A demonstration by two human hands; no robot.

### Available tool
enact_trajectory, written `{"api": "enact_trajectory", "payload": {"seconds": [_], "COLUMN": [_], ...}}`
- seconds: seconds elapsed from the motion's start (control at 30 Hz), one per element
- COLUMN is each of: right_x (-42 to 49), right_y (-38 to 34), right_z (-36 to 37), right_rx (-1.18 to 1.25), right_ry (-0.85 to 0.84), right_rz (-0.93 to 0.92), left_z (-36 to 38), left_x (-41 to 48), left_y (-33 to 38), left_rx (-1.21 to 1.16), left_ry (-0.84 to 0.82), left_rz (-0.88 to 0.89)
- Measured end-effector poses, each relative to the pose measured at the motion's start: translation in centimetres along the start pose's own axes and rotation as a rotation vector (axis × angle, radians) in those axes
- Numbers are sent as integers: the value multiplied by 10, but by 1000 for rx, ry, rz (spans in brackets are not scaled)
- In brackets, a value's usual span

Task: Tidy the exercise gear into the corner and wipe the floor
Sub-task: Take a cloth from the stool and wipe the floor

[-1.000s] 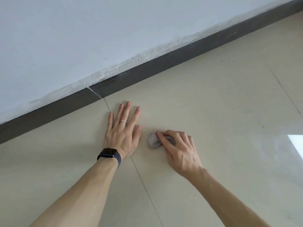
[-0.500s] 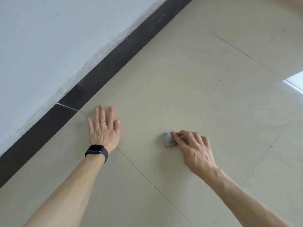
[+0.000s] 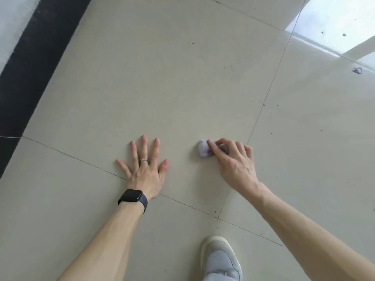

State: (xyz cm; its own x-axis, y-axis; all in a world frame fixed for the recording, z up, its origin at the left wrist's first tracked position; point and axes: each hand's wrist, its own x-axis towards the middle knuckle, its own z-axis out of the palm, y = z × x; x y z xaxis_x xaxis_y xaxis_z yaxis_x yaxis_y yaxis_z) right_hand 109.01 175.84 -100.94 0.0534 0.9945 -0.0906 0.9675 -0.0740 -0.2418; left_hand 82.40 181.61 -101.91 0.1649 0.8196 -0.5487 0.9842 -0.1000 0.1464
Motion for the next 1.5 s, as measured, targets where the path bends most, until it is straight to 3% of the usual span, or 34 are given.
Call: {"api": "enact_trajectory", "payload": {"seconds": [0.1, 0.17, 0.27, 0.37, 0.43, 0.47, 0.63, 0.67, 0.73, 0.8, 0.83, 1.0, 1.07, 1.13, 1.23, 1.27, 1.3, 1.43, 1.5], "right_x": [34, 27, -27, -88, -94, -88, -66, -73, -90, -89, -76, 5, 19, 15, 14, 30, 48, 116, 118], "right_y": [22, 15, -29, -69, -69, -66, -87, -105, -144, -168, -175, -204, -218, -233, -233, -231, -231, -253, -280], "right_z": [-14, -14, -2, 15, 19, 19, 23, 25, 30, 37, 40, 52, 55, 56, 62, 64, 65, 70, 78], "right_rx": [20, 43, 74, 109, 88, 53, 51, 68, 86, 76, 67, 83, 91, 106, 46, 31, 22, 113, 88], "right_ry": [39, 12, 28, -31, -55, -35, 46, 22, -33, -73, -73, -41, -31, -44, -86, -72, -39, 34, 48], "right_rz": [392, 479, 336, -24, -263, -290, 275, 243, -32, -299, -332, 24, 53, -154, -744, -798, -733, -90, -134], "left_z": [-7, -11, -15, -12, -2, 6, 37, 40, 39, 33, 30, 28, 33, 39, 38, 35, 30, 19, 21], "left_x": [1, 1, 1, -16, -41, -57, -138, -149, -160, -160, -158, -163, -164, -165, -160, -157, -154, -151, -150], "left_y": [6, 6, 2, -14, -35, -47, -104, -113, -127, -138, -143, -155, -160, -164, -174, -180, -185, -206, -210], "left_rx": [6, -7, -29, -15, 17, 6, -109, -134, -171, -164, -154, -178, -220, -257, -288, -334, -384, -525, -542], "left_ry": [-80, -116, -113, 0, 39, 49, -3, -35, -89, -129, -138, -99, -48, 47, 138, 136, 115, 2, -41], "left_rz": [-14, -15, 19, 94, 45, 1, -233, -310, -442, -469, -451, -406, -405, -432, -571, -635, -691, -779, -789]}}
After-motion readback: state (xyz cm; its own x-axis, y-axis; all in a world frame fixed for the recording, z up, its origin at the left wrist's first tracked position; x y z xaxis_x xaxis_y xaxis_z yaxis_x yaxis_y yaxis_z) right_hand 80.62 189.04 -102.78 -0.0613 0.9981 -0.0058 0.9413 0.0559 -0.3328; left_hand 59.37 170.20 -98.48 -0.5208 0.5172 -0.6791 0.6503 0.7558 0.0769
